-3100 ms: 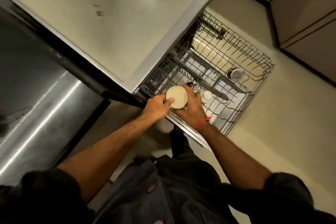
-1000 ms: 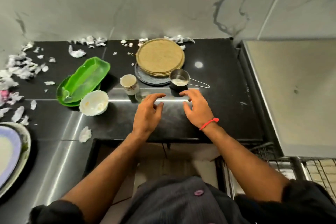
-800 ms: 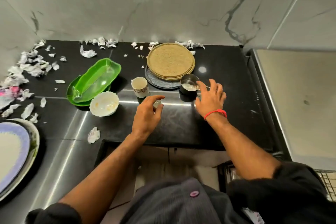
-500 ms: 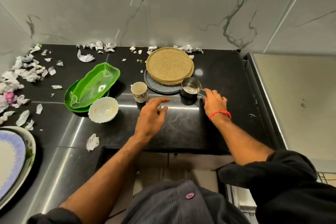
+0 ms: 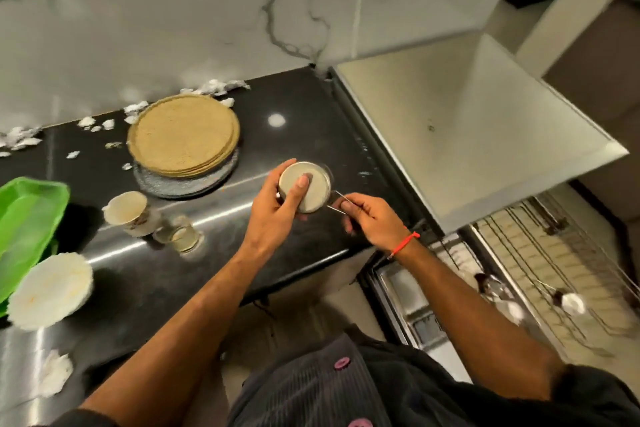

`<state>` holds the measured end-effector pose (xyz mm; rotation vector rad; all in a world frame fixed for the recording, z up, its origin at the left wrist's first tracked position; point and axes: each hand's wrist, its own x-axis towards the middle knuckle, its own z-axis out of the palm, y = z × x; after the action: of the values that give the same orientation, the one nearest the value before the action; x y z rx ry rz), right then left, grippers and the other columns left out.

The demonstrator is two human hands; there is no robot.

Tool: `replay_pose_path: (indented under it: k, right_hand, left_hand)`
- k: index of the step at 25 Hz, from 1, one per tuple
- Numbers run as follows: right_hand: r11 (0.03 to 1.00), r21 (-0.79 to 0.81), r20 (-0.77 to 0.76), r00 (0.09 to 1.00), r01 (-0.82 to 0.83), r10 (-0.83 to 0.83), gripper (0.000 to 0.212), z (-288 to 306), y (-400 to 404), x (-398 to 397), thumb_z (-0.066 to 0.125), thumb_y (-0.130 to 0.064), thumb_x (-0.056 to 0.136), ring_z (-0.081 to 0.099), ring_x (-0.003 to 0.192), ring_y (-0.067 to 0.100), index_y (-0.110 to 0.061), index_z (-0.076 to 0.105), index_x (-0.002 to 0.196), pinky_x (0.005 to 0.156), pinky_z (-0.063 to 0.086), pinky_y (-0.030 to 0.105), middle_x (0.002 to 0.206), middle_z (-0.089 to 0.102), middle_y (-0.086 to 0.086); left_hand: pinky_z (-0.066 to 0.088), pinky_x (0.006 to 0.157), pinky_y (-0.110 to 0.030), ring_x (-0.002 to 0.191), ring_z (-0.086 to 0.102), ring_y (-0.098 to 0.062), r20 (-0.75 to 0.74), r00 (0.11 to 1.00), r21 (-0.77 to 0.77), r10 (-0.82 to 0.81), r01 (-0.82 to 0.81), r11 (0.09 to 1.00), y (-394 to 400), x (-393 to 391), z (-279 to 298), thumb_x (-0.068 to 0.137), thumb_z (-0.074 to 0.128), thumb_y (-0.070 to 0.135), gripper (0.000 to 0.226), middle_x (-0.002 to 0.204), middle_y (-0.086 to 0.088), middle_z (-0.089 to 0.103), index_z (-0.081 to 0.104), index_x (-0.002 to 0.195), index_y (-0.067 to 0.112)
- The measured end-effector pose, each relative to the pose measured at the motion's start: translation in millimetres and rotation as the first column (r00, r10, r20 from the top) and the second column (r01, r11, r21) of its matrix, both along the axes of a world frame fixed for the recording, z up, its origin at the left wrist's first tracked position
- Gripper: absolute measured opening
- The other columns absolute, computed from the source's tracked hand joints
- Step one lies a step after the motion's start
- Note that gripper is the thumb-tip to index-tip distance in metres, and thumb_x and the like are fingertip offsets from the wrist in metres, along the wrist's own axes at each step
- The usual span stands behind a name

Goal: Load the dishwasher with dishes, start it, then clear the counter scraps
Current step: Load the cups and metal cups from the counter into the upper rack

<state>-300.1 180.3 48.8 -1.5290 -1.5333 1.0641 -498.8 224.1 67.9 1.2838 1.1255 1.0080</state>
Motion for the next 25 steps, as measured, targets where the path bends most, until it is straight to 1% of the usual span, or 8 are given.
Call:
replay_pose_path:
  k: [5, 7, 9, 13, 17, 19, 22, 25]
  right_hand:
    - [0.949, -0.061, -0.091, 0.945, 0.308, -0.313, 0.017, 7.0, -79.4, 82.9, 0.058, -0.017, 0.099, 0.063, 0.071, 0.002, -0.018, 0.067, 0.114, 0.069, 0.05, 0.02, 0.08, 0.069, -0.009]
    - [0.906, -0.086, -0.109, 0.9, 0.414, -0.421, 0.019, 2.7, -110.5, 124.4, 0.06, -0.015, 0.098, 0.066, 0.079, 0.0, -0.016, 0.067, 0.115, 0.074, 0.052, 0.021, 0.086, 0.073, -0.012]
    - [0.861, -0.13, -0.116, 0.854, 0.492, -0.506, 0.018, -3.4, -137.4, 162.5, 0.059, -0.013, 0.098, 0.062, 0.068, -0.001, -0.011, 0.068, 0.114, 0.066, 0.048, 0.015, 0.074, 0.07, -0.013]
    - [0.736, -0.164, -0.124, 0.726, 0.657, -0.676, 0.018, -29.6, -195.6, 259.9, 0.059, -0.011, 0.097, 0.061, 0.061, 0.002, -0.002, 0.068, 0.111, 0.061, 0.048, 0.015, 0.077, 0.069, 0.007]
    - [0.54, -0.279, -0.134, 0.525, 0.794, -0.841, 0.017, -75.9, -242.7, 342.7, 0.057, -0.004, 0.097, 0.057, 0.057, -0.003, -0.005, 0.069, 0.11, 0.057, 0.042, 0.01, 0.077, 0.067, -0.001]
    - [0.454, -0.312, -0.09, 0.45, 0.835, -0.889, 0.019, -106.0, -253.5, 377.8, 0.056, -0.003, 0.097, 0.062, 0.067, -0.002, -0.008, 0.07, 0.11, 0.065, 0.047, 0.017, 0.081, 0.069, -0.004]
    - [0.411, -0.336, 0.055, 0.453, 0.848, -0.89, 0.025, -154.9, -252.7, 435.0, 0.056, -0.007, 0.098, 0.07, 0.097, 0.016, -0.013, 0.07, 0.118, 0.089, 0.055, 0.033, 0.103, 0.074, 0.003]
    - [0.427, -0.343, 0.244, 0.518, 0.837, -0.82, 0.027, -199.8, -232.9, 497.7, 0.056, -0.016, 0.098, 0.068, 0.105, 0.022, -0.019, 0.069, 0.121, 0.098, 0.051, 0.038, 0.11, 0.074, 0.005]
  left_hand:
    - [0.062, 0.058, -0.044, 0.09, 0.073, -0.024, -0.048, 0.959, -0.081, -0.278, 0.274, 0.958, -25.2, 103.8, -2.3, 0.087, 0.064, 0.053, 0.046, 0.11, -0.002, 0.069, 0.06, 0.124, 0.026]
    - [0.06, 0.054, -0.038, 0.075, 0.074, -0.022, -0.096, 0.913, -0.116, -0.396, 0.385, 0.916, -45.3, 154.9, -3.9, 0.09, 0.063, 0.054, 0.042, 0.108, 0.0, 0.07, 0.059, 0.124, 0.029]
    - [0.054, 0.048, -0.025, 0.065, 0.07, -0.015, -0.156, 0.876, -0.13, -0.456, 0.44, 0.889, -60.6, 201.1, -7.5, 0.096, 0.061, 0.047, 0.039, 0.108, -0.001, 0.069, 0.057, 0.128, 0.025]
    - [0.052, 0.055, -0.019, 0.078, 0.066, -0.021, -0.303, 0.751, -0.162, -0.587, 0.566, 0.808, -86.0, 311.5, -29.5, 0.099, 0.054, 0.048, 0.042, 0.119, -0.002, 0.065, 0.046, 0.137, 0.029]
    - [0.059, 0.054, -0.027, 0.105, 0.065, -0.026, -0.383, 0.59, -0.299, -0.711, 0.649, 0.7, -107.8, 423.8, -69.1, 0.101, 0.052, 0.046, 0.051, 0.136, -0.003, 0.052, 0.04, 0.148, 0.031]
    - [0.064, 0.062, -0.038, 0.113, 0.061, -0.027, -0.411, 0.506, -0.356, -0.758, 0.676, 0.645, -110.3, 476.3, -91.9, 0.1, 0.055, 0.044, 0.05, 0.138, -0.005, 0.048, 0.042, 0.148, 0.031]
    - [0.06, 0.081, -0.054, 0.115, 0.06, -0.03, -0.455, 0.403, -0.412, -0.794, 0.695, 0.589, -107.2, 558.2, -132.5, 0.1, 0.056, 0.037, 0.044, 0.138, -0.006, 0.049, 0.046, 0.143, 0.033]
    - [0.062, 0.08, -0.047, 0.101, 0.062, -0.021, -0.495, 0.377, -0.474, -0.783, 0.637, 0.607, -98.3, 627.0, -170.1, 0.104, 0.053, 0.027, 0.046, 0.135, -0.004, 0.051, 0.044, 0.148, 0.026]
